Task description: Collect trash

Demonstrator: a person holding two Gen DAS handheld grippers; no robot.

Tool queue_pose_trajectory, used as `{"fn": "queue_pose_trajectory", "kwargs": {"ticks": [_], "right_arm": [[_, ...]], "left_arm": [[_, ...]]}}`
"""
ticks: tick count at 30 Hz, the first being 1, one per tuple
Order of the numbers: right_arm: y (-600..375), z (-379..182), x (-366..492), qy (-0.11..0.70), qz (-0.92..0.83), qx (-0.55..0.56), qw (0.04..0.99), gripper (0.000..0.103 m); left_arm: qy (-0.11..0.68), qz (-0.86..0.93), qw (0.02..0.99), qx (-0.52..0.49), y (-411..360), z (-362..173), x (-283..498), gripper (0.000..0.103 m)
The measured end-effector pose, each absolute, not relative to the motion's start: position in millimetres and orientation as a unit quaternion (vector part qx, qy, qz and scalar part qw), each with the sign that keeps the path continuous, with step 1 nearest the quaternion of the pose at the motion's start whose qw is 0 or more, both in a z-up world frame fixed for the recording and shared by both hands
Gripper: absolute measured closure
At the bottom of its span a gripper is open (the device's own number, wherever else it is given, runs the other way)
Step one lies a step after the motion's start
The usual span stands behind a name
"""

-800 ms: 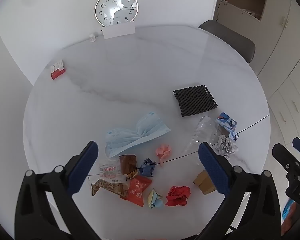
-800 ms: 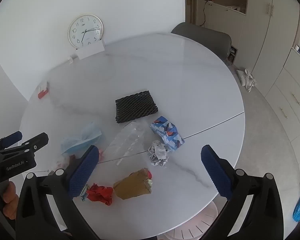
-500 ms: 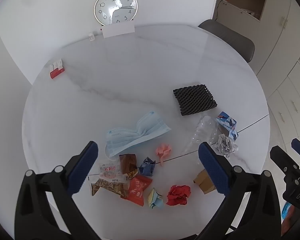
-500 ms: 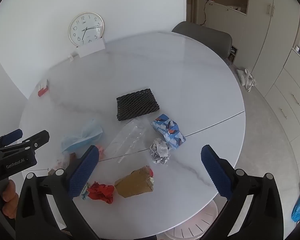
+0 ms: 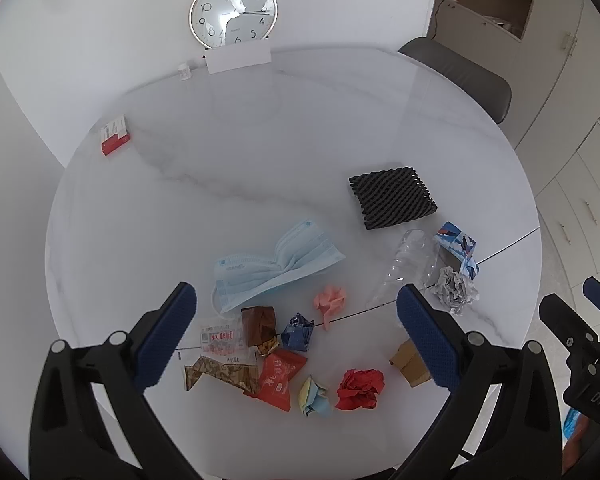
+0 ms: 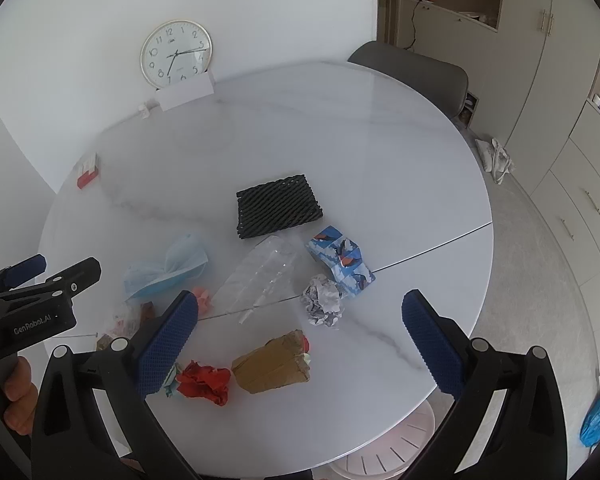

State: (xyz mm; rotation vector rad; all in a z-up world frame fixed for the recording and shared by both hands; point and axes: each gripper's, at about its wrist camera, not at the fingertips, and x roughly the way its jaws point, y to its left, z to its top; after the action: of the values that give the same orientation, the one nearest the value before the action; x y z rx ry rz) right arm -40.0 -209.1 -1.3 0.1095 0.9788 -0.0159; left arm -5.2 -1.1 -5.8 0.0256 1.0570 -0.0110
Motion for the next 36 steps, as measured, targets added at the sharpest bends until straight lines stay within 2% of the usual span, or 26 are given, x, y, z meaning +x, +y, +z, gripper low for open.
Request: {"fn": "queue_pose_trajectory", "kwargs": {"ticks": [36], "right_arm": [[-201.8,-3.5,-38.5,0.477,0.000,0.051,0.877,0.002]], "left_arm": [[0.516,-0.003,0.856,0.014,6.6,-16.2,-1.2,0.007]]}}
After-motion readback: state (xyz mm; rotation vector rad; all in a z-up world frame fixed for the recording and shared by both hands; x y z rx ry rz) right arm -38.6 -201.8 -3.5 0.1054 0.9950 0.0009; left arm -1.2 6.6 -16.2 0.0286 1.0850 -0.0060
